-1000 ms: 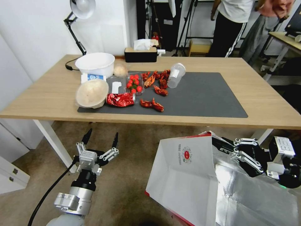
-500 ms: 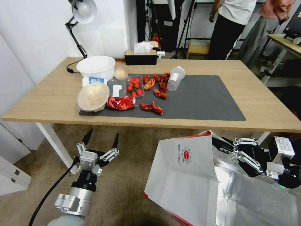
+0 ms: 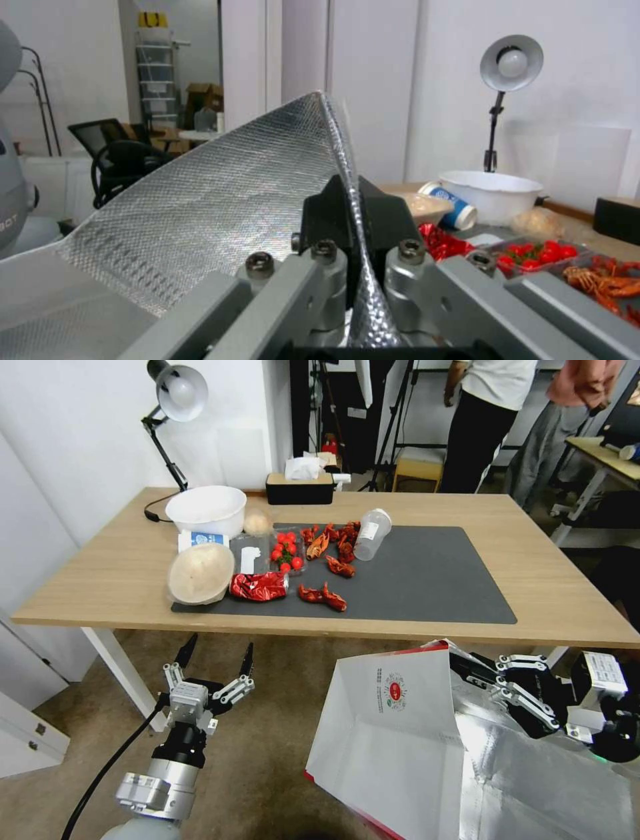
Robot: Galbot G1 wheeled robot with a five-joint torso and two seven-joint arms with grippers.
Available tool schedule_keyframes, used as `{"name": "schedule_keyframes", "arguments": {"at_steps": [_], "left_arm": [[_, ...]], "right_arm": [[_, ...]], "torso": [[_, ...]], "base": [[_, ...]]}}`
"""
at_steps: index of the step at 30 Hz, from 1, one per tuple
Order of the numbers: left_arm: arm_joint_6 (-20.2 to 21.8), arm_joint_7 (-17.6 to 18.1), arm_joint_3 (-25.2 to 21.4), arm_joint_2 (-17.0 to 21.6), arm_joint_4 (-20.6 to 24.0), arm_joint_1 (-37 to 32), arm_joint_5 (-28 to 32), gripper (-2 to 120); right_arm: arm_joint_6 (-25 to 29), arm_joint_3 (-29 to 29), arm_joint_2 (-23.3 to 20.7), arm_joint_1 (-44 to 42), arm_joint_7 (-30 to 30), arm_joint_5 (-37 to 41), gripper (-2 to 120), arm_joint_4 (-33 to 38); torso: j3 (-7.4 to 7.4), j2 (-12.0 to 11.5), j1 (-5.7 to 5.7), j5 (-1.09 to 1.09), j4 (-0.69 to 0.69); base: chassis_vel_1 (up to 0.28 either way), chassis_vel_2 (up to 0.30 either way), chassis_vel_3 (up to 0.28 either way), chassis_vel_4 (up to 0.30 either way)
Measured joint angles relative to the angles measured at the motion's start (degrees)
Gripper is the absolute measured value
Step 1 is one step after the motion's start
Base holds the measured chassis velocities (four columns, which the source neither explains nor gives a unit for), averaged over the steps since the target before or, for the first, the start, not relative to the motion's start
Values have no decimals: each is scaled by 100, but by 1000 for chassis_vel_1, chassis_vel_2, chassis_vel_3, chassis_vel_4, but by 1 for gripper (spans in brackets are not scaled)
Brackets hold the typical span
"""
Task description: Pick up the food delivery bag from the floor and place it on the table.
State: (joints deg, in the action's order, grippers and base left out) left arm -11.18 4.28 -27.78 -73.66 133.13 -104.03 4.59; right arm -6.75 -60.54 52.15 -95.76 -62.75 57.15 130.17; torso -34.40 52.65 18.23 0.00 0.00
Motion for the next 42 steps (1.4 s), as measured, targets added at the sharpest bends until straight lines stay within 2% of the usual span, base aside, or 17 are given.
{"name": "schedule_keyframes", "arguments": {"at_steps": [14, 24, 29, 34, 42], "left_arm": [[-11, -5, 1, 0, 0, -8, -16, 93], [-32, -2, 6, -5, 4, 0, -15, 93], [-35, 1, 8, -5, 1, 1, -12, 93], [-50, 9, 9, -1, -11, 8, -3, 93], [-295, -138, 19, 15, -49, 38, 185, 94]], "right_arm": [[22, 0, 15, -16, 1, -5, 0, 7], [47, -10, -2, -22, 9, -4, 0, -12], [49, -9, 0, -23, 10, -4, 0, -19], [49, -2, 0, -14, 22, -4, 0, -19], [53, 2, 6, -13, 29, -9, 0, -38]], "torso": [[-171, 297, 129, 0, 0], [-407, 716, 309, 0, 0], [-446, 789, 343, 0, -1], [-546, 966, 422, 0, 0], [-665, 1178, 515, 0, -1]], "base": [[0, 0, 0, 0], [0, 0, 0, 0], [0, 0, 0, 0], [0, 0, 0, 0], [0, 0, 0, 0]]}}
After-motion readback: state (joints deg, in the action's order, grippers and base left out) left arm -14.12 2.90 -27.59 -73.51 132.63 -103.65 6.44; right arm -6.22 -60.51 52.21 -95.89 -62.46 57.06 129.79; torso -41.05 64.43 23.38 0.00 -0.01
